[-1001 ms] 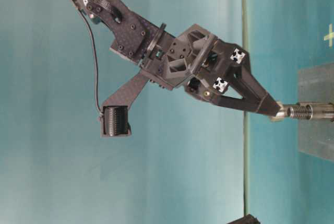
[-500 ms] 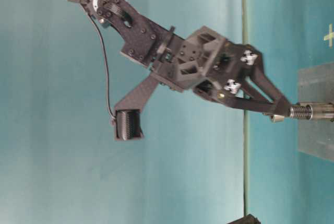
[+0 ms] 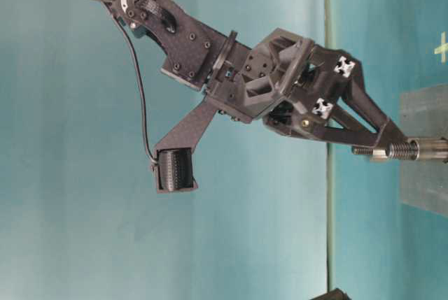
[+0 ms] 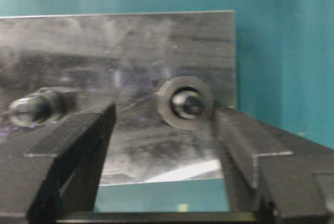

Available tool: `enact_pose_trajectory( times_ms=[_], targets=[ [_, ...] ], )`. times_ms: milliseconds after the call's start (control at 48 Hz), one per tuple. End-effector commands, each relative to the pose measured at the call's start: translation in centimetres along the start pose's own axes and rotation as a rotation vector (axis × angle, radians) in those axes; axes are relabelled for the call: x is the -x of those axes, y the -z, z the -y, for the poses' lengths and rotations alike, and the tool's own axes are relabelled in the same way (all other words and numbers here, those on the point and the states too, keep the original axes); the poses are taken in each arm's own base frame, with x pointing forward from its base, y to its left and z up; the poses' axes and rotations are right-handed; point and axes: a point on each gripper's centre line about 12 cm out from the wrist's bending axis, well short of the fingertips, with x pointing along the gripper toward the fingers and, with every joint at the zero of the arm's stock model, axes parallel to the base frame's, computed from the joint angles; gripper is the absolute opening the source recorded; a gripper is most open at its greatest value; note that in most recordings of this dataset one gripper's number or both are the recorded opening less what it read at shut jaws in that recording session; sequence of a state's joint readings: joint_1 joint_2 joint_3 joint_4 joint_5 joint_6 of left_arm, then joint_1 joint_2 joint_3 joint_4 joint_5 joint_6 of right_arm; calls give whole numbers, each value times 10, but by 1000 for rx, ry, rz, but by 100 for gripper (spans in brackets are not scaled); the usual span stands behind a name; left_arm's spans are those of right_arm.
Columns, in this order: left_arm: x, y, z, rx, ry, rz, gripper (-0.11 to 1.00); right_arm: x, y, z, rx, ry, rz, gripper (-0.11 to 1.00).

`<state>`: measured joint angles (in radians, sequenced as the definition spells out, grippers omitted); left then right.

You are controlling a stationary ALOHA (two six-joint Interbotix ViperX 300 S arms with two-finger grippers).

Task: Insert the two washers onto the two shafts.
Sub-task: 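Lower the washer onto the upper shaft and open the right gripper, then move the right gripper over the lower washer beside the plate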

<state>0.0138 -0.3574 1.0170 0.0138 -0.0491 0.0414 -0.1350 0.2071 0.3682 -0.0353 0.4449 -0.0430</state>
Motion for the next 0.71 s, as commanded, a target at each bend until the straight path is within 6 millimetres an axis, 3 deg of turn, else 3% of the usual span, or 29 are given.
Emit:
enact_pose_trajectory(
  times_ms=[0,125,229,521,688],
  targets=[
    [1,-6,-1,1,-2,26,0,10,-12,18,-31,25,55,69],
    [0,-7,-1,1,-3,49,0,7,-10,29,-55,39,53,69],
    [0,-8,-1,-1,-4,63,0,13,-10,27,-51,36,53,69],
    [-4,-5,-1,1,-3,55,0,34,19,-16,16,-21,8,69],
    [-5,-5,-1,-1,-3,57,0,33,45,-30,9,-40,-36,69]
  ],
)
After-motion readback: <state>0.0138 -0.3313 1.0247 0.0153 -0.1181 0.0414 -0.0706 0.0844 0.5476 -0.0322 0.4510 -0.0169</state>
